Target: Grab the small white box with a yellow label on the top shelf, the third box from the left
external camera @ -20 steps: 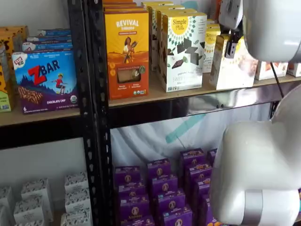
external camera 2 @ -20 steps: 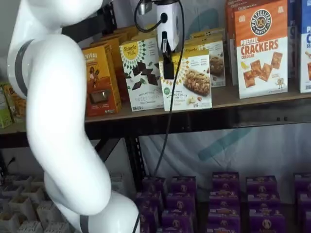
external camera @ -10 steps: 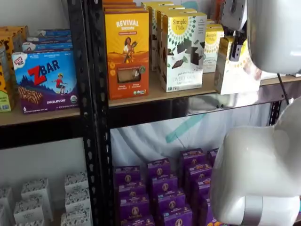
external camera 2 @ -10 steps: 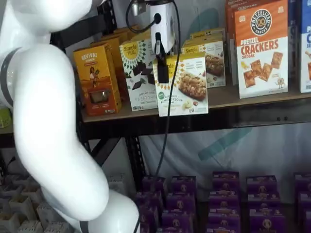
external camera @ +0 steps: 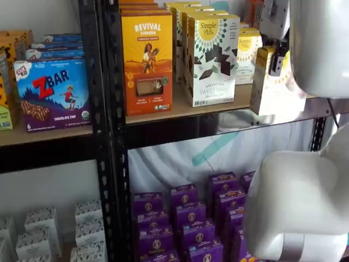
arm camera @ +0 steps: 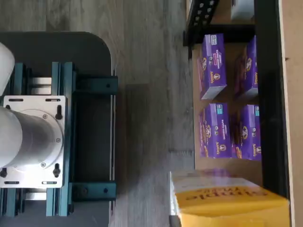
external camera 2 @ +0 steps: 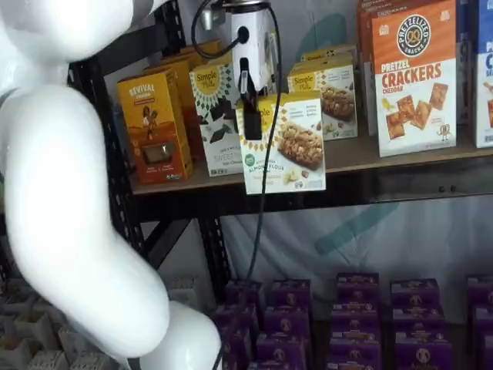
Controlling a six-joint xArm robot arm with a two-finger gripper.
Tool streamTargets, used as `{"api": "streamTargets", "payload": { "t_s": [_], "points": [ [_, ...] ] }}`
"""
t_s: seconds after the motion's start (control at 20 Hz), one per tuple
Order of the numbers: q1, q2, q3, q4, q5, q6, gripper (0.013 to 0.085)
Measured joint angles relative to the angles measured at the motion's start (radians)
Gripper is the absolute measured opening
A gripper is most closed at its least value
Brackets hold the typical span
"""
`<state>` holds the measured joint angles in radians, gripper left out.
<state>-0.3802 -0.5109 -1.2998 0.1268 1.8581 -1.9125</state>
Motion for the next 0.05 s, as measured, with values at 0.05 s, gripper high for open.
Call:
{"api": "streamTargets", "payload": {
  "t_s": [0.05],
  "points": [
    [-0.001, -0.005, 0.004, 0.000, 0.002, 0.000, 0.0330]
  ]
}}
